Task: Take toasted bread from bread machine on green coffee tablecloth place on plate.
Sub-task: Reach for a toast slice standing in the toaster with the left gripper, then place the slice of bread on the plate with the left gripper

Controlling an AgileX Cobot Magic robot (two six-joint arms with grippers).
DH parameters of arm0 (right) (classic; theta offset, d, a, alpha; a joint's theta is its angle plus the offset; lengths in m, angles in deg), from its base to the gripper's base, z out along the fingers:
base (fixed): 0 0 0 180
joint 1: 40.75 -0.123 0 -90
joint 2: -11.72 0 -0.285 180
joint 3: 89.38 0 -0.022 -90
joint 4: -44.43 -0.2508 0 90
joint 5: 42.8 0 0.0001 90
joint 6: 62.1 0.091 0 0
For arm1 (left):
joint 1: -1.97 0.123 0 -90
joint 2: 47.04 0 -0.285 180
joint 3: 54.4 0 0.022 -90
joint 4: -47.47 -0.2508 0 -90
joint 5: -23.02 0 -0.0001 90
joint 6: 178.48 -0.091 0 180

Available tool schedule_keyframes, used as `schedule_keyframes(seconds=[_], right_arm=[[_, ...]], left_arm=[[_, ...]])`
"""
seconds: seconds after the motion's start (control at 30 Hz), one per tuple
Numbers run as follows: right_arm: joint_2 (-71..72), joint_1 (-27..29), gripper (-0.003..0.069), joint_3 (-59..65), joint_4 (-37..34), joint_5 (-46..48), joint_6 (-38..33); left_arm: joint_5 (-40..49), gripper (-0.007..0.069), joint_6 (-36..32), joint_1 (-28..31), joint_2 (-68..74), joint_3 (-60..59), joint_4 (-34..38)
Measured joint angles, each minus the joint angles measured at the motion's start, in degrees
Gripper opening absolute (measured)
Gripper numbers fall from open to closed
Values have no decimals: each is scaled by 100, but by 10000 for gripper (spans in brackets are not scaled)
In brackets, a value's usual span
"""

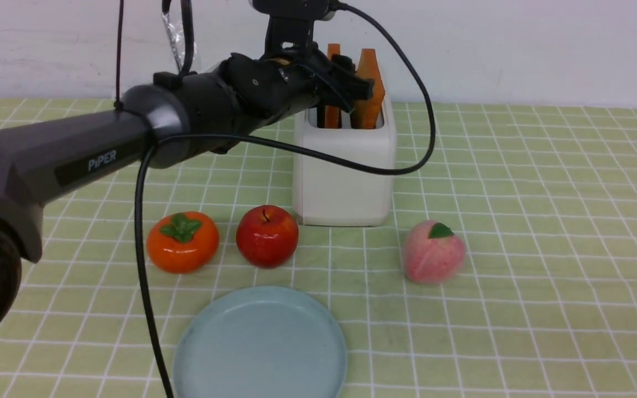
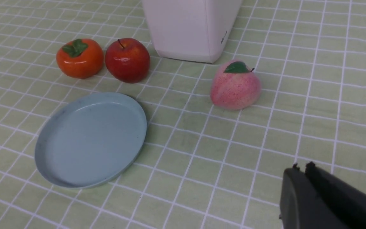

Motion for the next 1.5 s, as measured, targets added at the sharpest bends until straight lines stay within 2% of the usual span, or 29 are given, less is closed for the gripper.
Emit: schedule_keyframes(seconds=[0.37,0.63,0.93,1.07,1.13,1.17,1.2,1.33,1.37,1.43,1.5], right_arm=[[0,0,36,0,-6,-71,0],[0,0,42,0,-6,-70,0],[0,0,49,0,-114,-101,0],[0,0,52,0,-114,-113,0],[46,0,51,0,-120,-113,0],[57,0,51,0,-126,-107,0],[104,0,51,0,-150,-80,0],[273,0,51,0,-277,131,0],[273,0,51,0,-284,141,0],[351,0,51,0,-310,277,0],[410,0,51,0,-317,375,0]], left_arm=[[-49,88,-99,0,116,72,2],[-34,83,-99,0,-22,67,2],[360,83,-99,0,-1371,59,14],[1202,83,-86,27,-1934,59,112],[2500,83,205,154,-2385,66,104],[2611,83,238,154,-2417,66,91],[3413,83,537,247,-2628,66,-29],[5492,81,1685,578,-3053,66,-854],[5577,81,1734,605,-3064,66,-899],[6412,81,2227,710,-3167,-74,-1348],[6685,81,2401,745,-3253,-389,-1512]])
